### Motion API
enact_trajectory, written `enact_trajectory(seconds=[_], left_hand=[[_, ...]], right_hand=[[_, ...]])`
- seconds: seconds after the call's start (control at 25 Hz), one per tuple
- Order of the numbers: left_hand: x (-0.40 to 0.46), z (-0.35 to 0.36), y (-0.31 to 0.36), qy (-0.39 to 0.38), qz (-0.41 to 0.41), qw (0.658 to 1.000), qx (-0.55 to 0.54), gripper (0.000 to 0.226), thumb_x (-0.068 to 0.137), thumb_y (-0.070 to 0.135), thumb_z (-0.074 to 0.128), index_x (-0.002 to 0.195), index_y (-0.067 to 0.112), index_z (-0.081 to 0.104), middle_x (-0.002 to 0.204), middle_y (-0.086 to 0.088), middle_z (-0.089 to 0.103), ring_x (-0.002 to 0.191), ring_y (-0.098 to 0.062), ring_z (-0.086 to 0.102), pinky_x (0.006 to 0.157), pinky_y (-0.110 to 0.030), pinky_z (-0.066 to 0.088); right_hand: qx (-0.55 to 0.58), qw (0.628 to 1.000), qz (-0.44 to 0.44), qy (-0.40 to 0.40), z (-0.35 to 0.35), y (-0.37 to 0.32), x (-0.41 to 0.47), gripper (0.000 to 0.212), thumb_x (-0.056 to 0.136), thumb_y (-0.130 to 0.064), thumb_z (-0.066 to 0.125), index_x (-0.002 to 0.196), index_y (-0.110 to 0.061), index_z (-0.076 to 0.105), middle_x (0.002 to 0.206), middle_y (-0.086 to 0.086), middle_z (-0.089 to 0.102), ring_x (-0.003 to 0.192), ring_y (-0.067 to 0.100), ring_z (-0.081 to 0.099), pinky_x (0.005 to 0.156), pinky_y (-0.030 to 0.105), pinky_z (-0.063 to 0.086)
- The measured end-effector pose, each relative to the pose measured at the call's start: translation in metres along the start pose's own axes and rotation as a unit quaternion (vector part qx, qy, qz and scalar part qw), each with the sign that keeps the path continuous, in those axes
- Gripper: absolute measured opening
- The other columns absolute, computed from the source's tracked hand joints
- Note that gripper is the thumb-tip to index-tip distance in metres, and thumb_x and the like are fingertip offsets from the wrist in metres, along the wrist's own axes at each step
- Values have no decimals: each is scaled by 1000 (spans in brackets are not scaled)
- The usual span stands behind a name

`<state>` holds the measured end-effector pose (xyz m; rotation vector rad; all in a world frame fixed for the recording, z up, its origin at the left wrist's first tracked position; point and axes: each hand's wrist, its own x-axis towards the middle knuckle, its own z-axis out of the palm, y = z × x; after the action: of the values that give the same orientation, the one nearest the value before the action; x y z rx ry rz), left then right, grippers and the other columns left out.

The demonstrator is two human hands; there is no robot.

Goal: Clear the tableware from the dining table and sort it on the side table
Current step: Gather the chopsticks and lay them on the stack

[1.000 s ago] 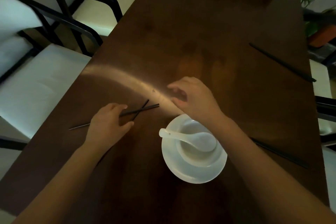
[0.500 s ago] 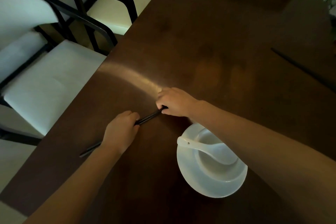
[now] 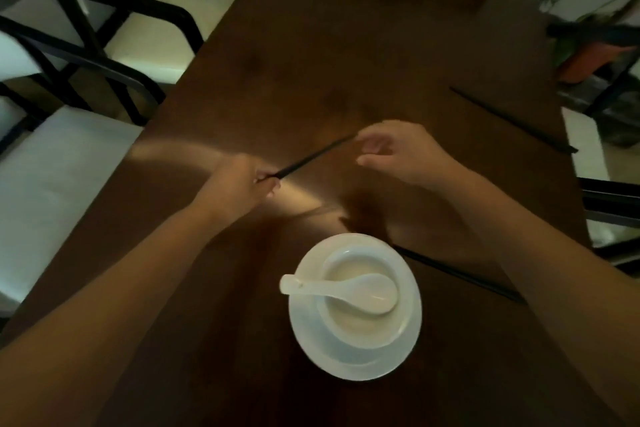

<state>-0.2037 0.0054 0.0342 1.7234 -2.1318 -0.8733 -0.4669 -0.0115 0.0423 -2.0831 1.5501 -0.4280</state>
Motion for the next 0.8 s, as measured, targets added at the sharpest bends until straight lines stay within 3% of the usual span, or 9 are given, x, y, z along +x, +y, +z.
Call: enact_trajectory(seconds=[0.08, 0.2, 0.32, 0.48, 0.64, 0.8], left_hand=[[21, 3, 28, 50, -9, 994, -98, 13, 85, 12, 63, 93, 9, 72, 74, 1, 69, 52, 13, 58, 51, -2, 41], [44, 15, 75, 83, -33, 934, -345, 16, 86, 7, 60, 100, 5, 68, 79, 0, 70, 66, 1, 68, 70, -13, 54], [54, 31, 113, 73, -53, 878, -471, 16, 90, 8, 54, 92, 18, 67, 84, 2, 72, 80, -7, 71, 75, -21, 56], [64, 58, 146, 35, -60, 849, -523, 16, 91, 7, 52, 96, 14, 65, 95, -4, 70, 87, -11, 70, 77, -22, 56], [73, 82, 161, -8, -99, 829, -551, 16, 91, 6, 51, 99, 11, 64, 97, -7, 70, 89, -12, 69, 83, -26, 55], [81, 96, 159, -31, -123, 818, -561, 16, 91, 5, 52, 99, 10, 65, 96, -7, 71, 87, -12, 70, 80, -26, 55]], right_hand=[[-7, 994, 96, 44, -23, 36, -48, 43, 79, -30, 68, 120, -29, 55, 96, -12, 57, 81, -2, 53, 69, 13, 40], [-130, 976, 171, -43, -20, 76, -129, 43, 78, -39, 67, 119, -32, 55, 112, -8, 60, 107, 11, 55, 90, 29, 46], [-206, 956, 162, -128, 2, 89, -183, 45, 80, -48, 60, 121, -31, 52, 122, -7, 55, 114, 11, 50, 96, 30, 41], [-173, 967, 154, -105, 18, 94, -204, 27, 88, -33, 56, 114, -27, 54, 115, -6, 54, 105, 10, 52, 85, 24, 48], [-199, 964, 130, -118, 15, 96, -201, 17, 91, -29, 48, 106, -23, 54, 106, -2, 57, 93, 13, 56, 75, 28, 53], [-145, 965, 199, -88, -9, 106, -193, 13, 91, -33, 49, 101, -26, 54, 93, -7, 58, 86, 9, 56, 76, 23, 48]])
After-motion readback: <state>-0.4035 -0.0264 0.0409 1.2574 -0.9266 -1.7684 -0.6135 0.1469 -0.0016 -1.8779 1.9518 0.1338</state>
